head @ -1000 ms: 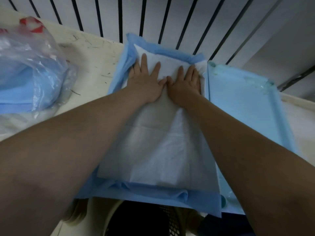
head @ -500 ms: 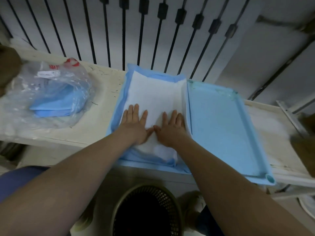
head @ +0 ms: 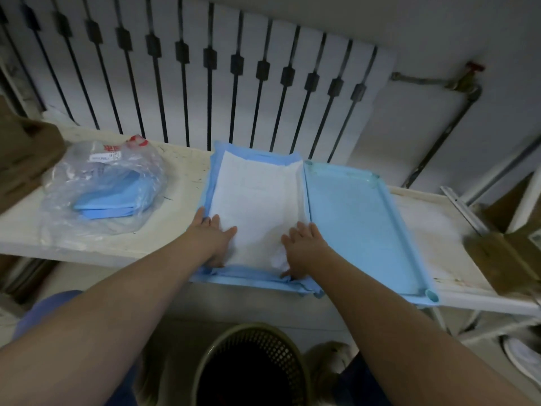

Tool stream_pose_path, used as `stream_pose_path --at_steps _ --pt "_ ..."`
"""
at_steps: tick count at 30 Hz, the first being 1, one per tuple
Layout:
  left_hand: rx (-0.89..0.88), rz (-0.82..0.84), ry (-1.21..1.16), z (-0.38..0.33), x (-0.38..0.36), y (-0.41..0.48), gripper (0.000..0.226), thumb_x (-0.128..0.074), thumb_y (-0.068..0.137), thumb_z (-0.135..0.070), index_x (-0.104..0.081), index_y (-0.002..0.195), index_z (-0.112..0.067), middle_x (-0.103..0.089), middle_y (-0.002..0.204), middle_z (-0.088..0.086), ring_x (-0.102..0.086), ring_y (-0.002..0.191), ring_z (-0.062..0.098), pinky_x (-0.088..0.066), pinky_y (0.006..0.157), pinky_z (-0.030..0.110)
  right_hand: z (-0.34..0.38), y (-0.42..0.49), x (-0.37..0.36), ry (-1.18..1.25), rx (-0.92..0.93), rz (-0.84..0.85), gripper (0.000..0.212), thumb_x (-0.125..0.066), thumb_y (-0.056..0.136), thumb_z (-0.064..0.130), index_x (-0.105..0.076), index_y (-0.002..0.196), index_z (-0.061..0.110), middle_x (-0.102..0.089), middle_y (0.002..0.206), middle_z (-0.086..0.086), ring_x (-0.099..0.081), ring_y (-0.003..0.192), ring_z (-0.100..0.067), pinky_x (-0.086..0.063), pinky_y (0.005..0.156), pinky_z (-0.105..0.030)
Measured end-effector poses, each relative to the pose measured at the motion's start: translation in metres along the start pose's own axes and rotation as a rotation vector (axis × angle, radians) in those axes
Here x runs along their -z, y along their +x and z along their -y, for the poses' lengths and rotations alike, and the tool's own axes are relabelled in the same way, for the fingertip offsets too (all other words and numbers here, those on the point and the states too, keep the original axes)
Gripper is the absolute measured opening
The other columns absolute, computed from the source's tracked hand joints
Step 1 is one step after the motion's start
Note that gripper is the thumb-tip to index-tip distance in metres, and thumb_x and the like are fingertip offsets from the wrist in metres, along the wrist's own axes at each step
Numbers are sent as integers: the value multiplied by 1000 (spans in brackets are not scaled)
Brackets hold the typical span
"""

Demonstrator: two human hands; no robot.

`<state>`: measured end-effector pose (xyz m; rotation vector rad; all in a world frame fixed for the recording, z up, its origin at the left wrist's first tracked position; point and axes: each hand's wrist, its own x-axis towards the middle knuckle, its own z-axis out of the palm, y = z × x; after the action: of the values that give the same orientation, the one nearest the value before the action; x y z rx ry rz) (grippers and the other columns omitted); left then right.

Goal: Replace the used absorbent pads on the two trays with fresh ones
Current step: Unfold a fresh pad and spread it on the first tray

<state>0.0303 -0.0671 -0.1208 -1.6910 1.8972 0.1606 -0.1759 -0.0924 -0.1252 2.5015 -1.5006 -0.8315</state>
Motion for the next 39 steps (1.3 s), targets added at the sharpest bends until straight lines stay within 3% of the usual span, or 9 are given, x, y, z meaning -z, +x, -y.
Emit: stream_pose_path --at_steps 4,8,12,15,18,21,26,32,39 --pt "-19 -28 89 11 2 -6 88 -50 90 -9 10 151 -33 6 160 13 -3 148 25 15 113 54 -8 -3 1 3 -43 59 96 -56 84 57 -8 152 9 4 160 -10 13 145 -35 7 118 -53" --pt "-24 -42 118 6 6 -10 84 -48 90 -8 3 153 -30 2 160 14 -5 148 26 14 115 54 -3 -2 7 -28 -22 63 88 -61 85 48 -19 150 7 5 159 -14 10 145 -37 2 119 -49" --pt "-36 -235 -185 -11 7 4 63 -38 96 -16 -10 152 -21 -2 160 10 -4 147 26 2 119 49 15 5 19 271 24 -45 59 -62 89 30 -41 138 4 -17 155 -14 -22 140 -34 -29 113 -43" --pt "-38 -82 -409 -21 -2 15 78 -48 97 -20 7 152 -28 21 158 4 12 147 29 -7 117 49 28 16 13 280 -67 41 50 -57 91 33 -46 131 5 -41 136 -19 -43 122 -35 -37 104 -42" --pt "-1 4 -370 -14 -2 22 92 -60 90 -41 10 150 -34 25 156 6 15 145 36 -8 118 52 26 25 15 216 -98 169 52 -52 91 42 -48 129 7 -47 134 -16 -43 124 -36 -33 106 -43" --pt "-4 -4 -299 -7 4 21 103 -69 82 -46 6 152 -33 17 158 10 6 145 38 -17 117 51 24 32 25 234 -96 125 50 -38 98 40 -46 133 6 -47 136 -15 -41 126 -37 -27 109 -45" --pt "72 -257 -383 -12 16 34 69 -53 87 -57 -33 142 -19 -32 140 16 -31 128 36 -33 102 43 25 51 11 417 -218 -12 77 -32 97 51 -9 150 0 -4 156 -26 -7 143 -41 -6 118 -45" --pt "29 -346 -540 -4 19 99 60 -25 103 -32 4 152 -11 11 160 9 11 147 26 1 120 40 15 98 12 511 -210 -147 68 -24 102 40 -2 150 -2 4 158 -23 2 145 -39 -2 118 -45" --pt "66 -402 -510 20 44 178 61 -16 103 -41 4 152 -12 13 160 10 12 147 27 4 120 42 -24 188 30 469 -292 -217 64 -19 101 42 -7 152 6 -1 160 -13 0 147 -35 2 119 -44"
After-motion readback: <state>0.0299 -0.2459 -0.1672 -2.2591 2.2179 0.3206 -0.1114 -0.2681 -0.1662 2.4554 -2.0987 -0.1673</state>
